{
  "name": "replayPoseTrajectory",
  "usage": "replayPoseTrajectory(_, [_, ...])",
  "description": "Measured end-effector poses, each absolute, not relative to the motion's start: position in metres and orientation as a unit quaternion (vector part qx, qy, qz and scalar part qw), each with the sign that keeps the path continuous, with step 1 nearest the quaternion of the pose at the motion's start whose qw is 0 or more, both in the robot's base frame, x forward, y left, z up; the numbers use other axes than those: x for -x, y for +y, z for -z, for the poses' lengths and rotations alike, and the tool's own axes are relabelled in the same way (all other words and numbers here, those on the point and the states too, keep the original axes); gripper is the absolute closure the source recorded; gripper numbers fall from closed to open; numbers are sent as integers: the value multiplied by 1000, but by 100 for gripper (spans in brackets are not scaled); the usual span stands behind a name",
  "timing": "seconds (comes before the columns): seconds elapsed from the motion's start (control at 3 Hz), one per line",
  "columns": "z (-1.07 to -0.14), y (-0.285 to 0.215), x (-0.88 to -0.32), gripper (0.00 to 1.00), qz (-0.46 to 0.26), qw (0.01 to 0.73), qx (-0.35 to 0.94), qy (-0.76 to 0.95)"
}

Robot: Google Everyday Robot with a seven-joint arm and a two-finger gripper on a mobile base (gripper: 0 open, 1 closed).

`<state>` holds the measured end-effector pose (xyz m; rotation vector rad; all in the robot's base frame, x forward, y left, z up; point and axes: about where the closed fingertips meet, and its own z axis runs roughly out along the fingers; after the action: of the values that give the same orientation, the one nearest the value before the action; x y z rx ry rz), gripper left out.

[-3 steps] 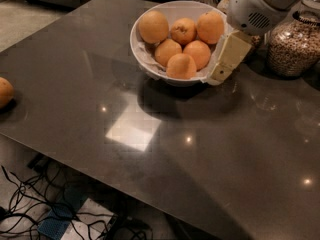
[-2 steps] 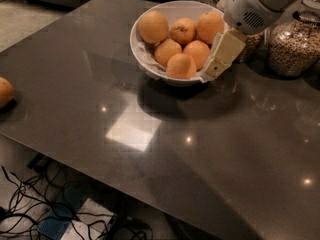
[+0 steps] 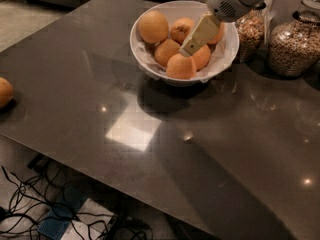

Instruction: Pick orange from white bowl

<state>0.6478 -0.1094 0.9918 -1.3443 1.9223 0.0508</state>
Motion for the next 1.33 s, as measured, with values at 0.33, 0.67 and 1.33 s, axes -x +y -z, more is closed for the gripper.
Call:
replayPoseTrajectory(0.33, [-981, -105, -694, 0, -26, 419, 497, 760])
replayPoseTrajectory(0.67, [-981, -105, -694, 0, -26, 419, 497, 760])
replayPoseTrajectory(1.33, [-967, -80, -720, 0, -71, 449, 484, 748])
